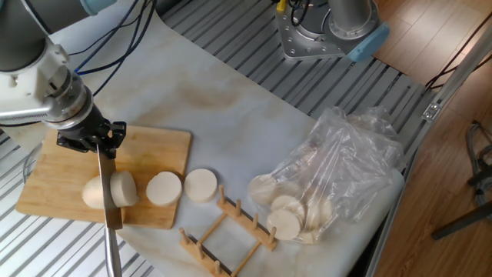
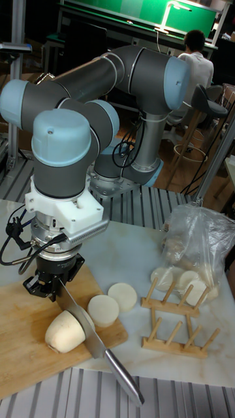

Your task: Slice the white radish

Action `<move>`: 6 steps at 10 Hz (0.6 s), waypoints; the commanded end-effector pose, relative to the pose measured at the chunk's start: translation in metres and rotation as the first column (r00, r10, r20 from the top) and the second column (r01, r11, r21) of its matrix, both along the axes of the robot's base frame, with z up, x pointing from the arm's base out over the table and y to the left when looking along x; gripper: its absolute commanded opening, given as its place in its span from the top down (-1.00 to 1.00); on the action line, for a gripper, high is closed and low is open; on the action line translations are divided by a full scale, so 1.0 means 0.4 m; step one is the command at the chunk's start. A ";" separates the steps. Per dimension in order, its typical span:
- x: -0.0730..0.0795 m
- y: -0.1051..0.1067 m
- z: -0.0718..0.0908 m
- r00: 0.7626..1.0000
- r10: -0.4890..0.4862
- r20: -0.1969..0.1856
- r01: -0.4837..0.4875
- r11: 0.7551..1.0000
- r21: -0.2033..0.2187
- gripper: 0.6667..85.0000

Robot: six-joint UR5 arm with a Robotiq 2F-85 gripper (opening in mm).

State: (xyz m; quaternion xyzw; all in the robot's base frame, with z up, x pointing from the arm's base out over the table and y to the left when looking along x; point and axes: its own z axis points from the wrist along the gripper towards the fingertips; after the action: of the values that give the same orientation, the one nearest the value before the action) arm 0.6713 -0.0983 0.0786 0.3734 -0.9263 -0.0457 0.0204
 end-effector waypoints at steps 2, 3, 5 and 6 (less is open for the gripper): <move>0.021 0.012 0.016 0.999 -0.032 -0.003 0.032 0.999 0.009 0.59; 0.026 0.015 0.024 0.999 -0.037 -0.012 0.037 0.999 0.002 0.56; 0.032 0.022 0.026 0.998 -0.049 -0.029 0.048 0.999 -0.019 0.52; 0.036 0.038 0.029 0.998 -0.051 -0.034 0.051 0.999 -0.006 0.38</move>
State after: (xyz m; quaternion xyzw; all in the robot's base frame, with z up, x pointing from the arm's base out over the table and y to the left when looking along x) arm 0.6812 -0.0928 0.0863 0.3563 -0.9328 -0.0422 0.0340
